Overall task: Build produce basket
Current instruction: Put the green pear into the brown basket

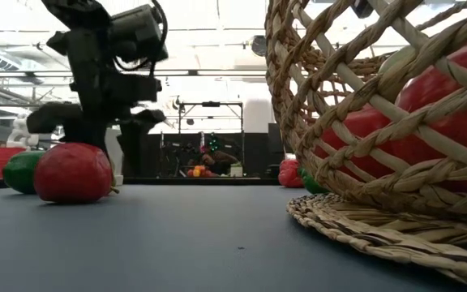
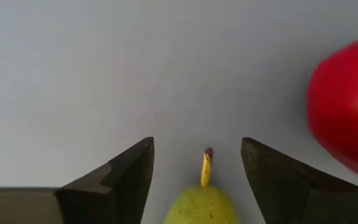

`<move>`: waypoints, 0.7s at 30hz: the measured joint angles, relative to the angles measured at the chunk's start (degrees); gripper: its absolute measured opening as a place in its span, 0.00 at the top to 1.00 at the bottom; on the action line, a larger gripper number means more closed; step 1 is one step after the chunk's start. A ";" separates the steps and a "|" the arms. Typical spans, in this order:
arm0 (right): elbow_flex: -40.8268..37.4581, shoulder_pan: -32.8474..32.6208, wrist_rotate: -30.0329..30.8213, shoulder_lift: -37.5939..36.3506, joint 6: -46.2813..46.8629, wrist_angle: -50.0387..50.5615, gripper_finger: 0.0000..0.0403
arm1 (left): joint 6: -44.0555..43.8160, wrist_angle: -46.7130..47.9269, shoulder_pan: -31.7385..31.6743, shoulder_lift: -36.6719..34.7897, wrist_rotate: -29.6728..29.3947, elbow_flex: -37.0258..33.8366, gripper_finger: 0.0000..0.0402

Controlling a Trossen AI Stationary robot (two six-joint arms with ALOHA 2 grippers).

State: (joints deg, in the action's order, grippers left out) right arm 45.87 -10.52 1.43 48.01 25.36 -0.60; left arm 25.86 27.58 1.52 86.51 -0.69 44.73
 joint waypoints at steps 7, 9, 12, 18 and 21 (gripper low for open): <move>0.00 0.00 0.00 -0.02 1.15 -0.40 0.71 | 0.50 -1.70 0.00 4.06 -0.83 -0.01 0.49; 0.00 0.00 0.00 -0.02 1.12 -0.41 0.71 | -0.31 -0.78 0.00 4.15 -0.95 0.02 0.52; 0.00 0.00 0.00 -0.02 1.01 -0.41 0.71 | -1.83 -0.62 0.04 4.19 -0.88 0.04 0.56; 0.00 0.07 0.00 -0.02 0.30 -0.39 0.71 | -4.85 1.82 0.40 3.77 -1.58 0.74 0.63; 0.00 0.07 0.00 -0.02 -0.29 -0.41 0.71 | -5.02 2.75 0.70 3.75 -1.92 0.98 0.65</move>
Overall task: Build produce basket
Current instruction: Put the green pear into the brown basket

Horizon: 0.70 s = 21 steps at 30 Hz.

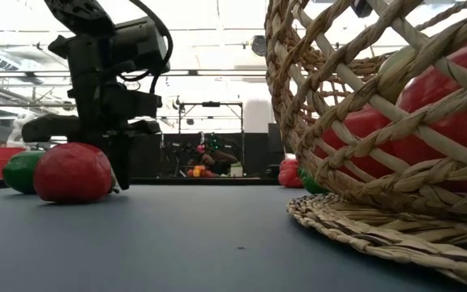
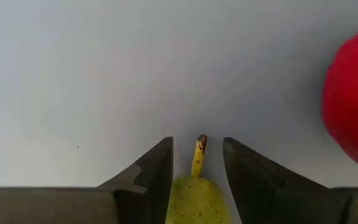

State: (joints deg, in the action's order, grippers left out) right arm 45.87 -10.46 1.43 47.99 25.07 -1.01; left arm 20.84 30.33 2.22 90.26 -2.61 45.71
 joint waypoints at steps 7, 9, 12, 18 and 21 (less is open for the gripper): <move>0.00 0.02 0.02 0.00 -0.25 0.00 0.71 | 3.81 -0.04 0.16 0.43 -0.07 -0.06 0.66; 0.00 0.02 0.02 0.00 -0.25 0.00 0.71 | 4.89 0.62 0.16 0.56 -0.12 -0.15 0.67; 0.00 0.02 0.02 0.00 -0.12 0.01 0.71 | 5.72 1.01 0.16 1.14 -0.09 -0.07 0.70; 0.00 0.02 0.02 0.00 -0.18 -0.02 0.71 | 5.89 1.01 0.16 1.18 0.40 -0.13 0.80; 0.00 0.02 0.02 0.00 -0.08 -0.02 0.71 | 5.85 1.24 0.18 1.20 0.83 -0.13 0.87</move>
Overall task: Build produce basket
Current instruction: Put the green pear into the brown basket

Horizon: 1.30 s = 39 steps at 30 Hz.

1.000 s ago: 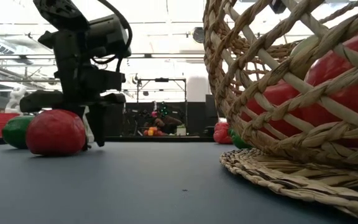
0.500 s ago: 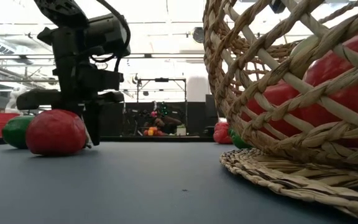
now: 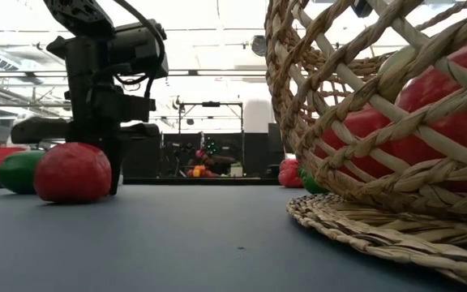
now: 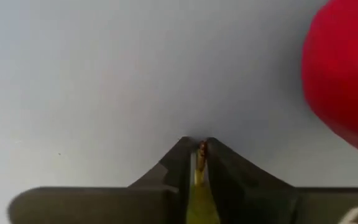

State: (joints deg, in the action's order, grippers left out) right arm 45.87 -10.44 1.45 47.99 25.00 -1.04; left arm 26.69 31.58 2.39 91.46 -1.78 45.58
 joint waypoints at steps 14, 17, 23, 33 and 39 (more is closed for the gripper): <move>0.00 0.00 0.00 0.00 -0.16 0.02 0.71 | -5.37 2.80 -0.26 -0.28 -1.51 4.30 0.74; 0.00 0.00 0.00 0.00 -0.20 0.02 0.71 | -8.60 2.69 -0.58 -0.28 -1.45 4.63 0.64; 0.00 0.00 0.00 0.00 -0.20 0.02 0.71 | -10.86 3.49 -1.30 -0.29 -1.46 4.63 0.51; 0.00 0.00 -0.02 0.00 -0.18 0.02 0.71 | -5.77 3.07 -1.31 3.33 -1.51 4.72 0.53; 0.00 0.00 -0.14 0.00 1.19 0.02 0.71 | -6.06 3.12 -1.27 4.74 -1.26 4.87 0.63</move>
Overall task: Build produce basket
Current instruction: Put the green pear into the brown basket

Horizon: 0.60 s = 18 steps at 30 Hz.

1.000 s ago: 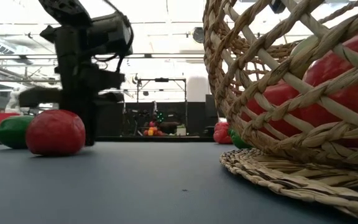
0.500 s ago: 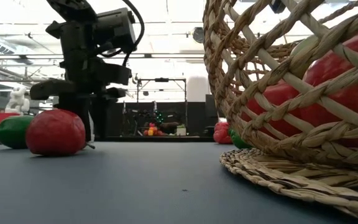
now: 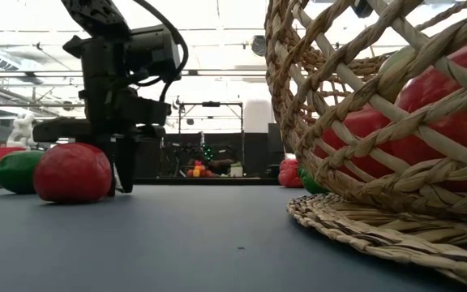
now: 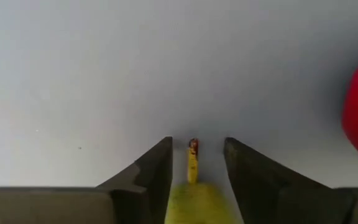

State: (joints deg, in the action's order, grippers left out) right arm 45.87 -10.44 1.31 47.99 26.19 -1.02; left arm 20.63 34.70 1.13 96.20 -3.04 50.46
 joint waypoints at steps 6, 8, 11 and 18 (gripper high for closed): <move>0.00 0.00 -0.04 0.00 0.04 0.00 0.71 | -1.41 0.62 0.07 -0.39 0.33 -0.03 0.73; 0.00 0.00 -0.05 0.00 -0.02 0.00 0.71 | -2.44 1.10 0.07 -0.39 0.30 -0.04 0.73; 0.00 0.00 -0.06 0.00 -0.13 0.00 0.71 | -3.16 1.41 0.04 -0.36 0.22 -0.09 0.73; 0.00 0.00 -0.06 0.00 -0.50 0.00 0.71 | -2.30 1.16 0.06 -0.28 -0.01 -0.15 0.78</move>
State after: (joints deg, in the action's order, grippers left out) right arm 45.87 -10.44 1.26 47.99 25.69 -1.02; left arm 18.34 35.86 1.19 95.92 -3.05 50.30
